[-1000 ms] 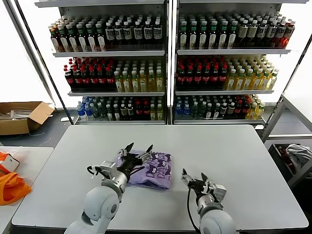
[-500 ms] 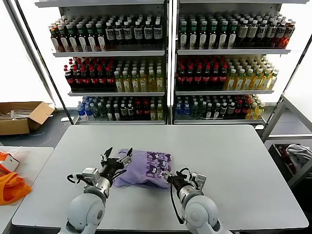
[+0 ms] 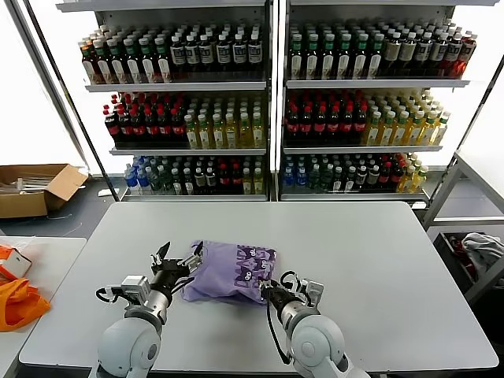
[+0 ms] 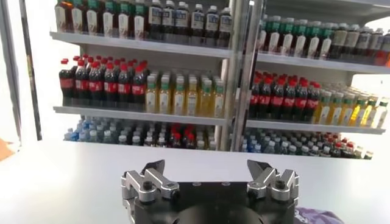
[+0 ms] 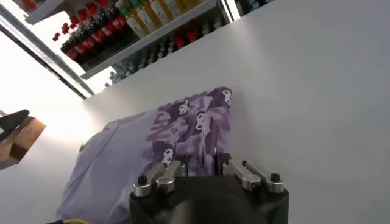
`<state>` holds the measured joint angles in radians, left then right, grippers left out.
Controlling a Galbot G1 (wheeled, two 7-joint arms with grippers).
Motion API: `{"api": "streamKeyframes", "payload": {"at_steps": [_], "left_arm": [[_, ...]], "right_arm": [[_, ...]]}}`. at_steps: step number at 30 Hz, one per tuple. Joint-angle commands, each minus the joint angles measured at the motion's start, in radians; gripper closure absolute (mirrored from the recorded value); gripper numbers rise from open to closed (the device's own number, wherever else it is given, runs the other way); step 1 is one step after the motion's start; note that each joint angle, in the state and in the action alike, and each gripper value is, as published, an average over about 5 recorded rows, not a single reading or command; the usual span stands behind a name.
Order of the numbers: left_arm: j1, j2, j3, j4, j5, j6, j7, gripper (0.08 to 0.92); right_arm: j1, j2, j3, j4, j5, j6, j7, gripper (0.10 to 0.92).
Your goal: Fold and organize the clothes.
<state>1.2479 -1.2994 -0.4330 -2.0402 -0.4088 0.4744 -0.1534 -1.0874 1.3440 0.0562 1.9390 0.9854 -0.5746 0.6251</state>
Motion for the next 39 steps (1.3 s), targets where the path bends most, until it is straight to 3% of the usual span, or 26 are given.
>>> {"api": "streamKeyframes", "payload": {"at_steps": [1, 7, 14, 19, 31, 39], "left_arm": [[0.022, -0.002, -0.023, -0.013, -0.008, 0.001, -0.001, 0.177], [0.025, -0.018, -0.028, -0.032, -0.013, 0.002, -0.001, 0.177], [0.026, -0.038, -0.010, -0.034, -0.011, 0.002, -0.002, 0.177], [0.025, -0.050, 0.010, -0.031, -0.004, 0.004, -0.003, 0.177], [0.051, -0.085, 0.046, -0.021, 0.027, -0.008, 0.002, 0.177], [0.073, -0.101, 0.062, -0.020, 0.047, -0.026, 0.013, 0.177]], "right_arm": [[0.011, -0.077, 0.000, 0.028, -0.037, -0.007, -0.009, 0.772], [0.010, -0.241, 0.059, 0.046, -0.158, -0.008, -0.082, 0.907], [0.009, -0.417, 0.167, -0.038, -0.271, -0.009, -0.201, 0.912], [-0.022, -0.434, 0.218, -0.077, -0.346, -0.007, -0.273, 0.894], [-0.157, -0.291, 0.288, 0.216, -0.482, -0.002, -0.286, 0.567], [-0.154, -0.205, 0.152, 0.230, -0.531, -0.005, -0.140, 0.333]]}}
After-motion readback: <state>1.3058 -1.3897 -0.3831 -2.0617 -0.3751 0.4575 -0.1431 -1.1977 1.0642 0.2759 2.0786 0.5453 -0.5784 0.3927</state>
